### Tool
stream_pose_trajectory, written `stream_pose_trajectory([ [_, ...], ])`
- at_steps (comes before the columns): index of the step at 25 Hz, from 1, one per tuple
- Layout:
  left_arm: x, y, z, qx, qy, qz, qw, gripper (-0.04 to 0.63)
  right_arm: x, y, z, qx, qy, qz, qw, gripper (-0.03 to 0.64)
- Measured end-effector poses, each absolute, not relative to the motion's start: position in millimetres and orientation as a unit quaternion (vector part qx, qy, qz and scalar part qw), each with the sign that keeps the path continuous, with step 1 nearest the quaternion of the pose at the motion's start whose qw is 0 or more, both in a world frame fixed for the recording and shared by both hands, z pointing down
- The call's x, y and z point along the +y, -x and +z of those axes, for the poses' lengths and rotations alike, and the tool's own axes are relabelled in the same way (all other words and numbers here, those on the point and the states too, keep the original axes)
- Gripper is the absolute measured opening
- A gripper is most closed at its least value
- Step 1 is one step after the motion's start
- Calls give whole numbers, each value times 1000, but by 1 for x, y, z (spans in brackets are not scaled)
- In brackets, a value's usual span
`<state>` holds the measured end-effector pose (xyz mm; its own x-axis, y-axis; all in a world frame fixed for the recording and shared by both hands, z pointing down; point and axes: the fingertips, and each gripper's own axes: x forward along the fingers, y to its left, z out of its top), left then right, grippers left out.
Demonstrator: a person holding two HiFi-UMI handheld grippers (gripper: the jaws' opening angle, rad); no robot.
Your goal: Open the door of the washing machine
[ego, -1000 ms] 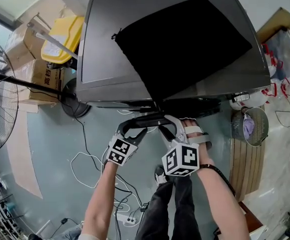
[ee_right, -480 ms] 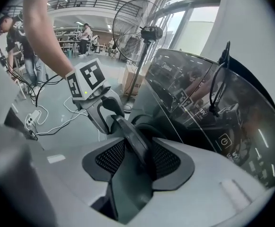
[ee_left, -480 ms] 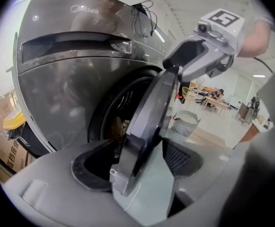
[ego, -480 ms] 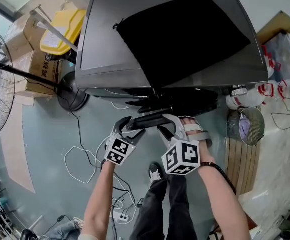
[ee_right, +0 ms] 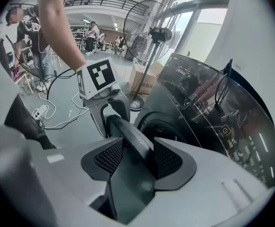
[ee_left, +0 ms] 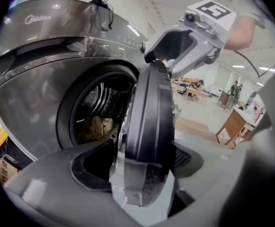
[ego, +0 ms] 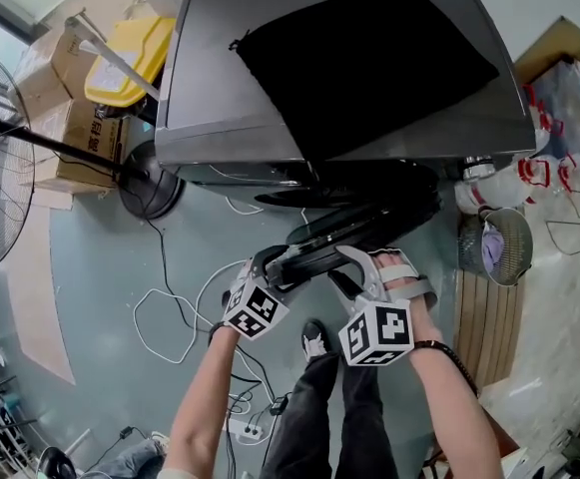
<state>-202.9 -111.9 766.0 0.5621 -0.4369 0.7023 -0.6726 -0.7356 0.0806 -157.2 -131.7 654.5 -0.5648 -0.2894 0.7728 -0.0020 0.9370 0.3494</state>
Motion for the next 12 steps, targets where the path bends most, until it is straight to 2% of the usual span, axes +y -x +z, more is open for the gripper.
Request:
stream_pose_trajectory([
  [12, -61, 154, 769, -299, -877, 338, 166, 359, -89, 122, 650, -855, -74, -166, 486, 186],
])
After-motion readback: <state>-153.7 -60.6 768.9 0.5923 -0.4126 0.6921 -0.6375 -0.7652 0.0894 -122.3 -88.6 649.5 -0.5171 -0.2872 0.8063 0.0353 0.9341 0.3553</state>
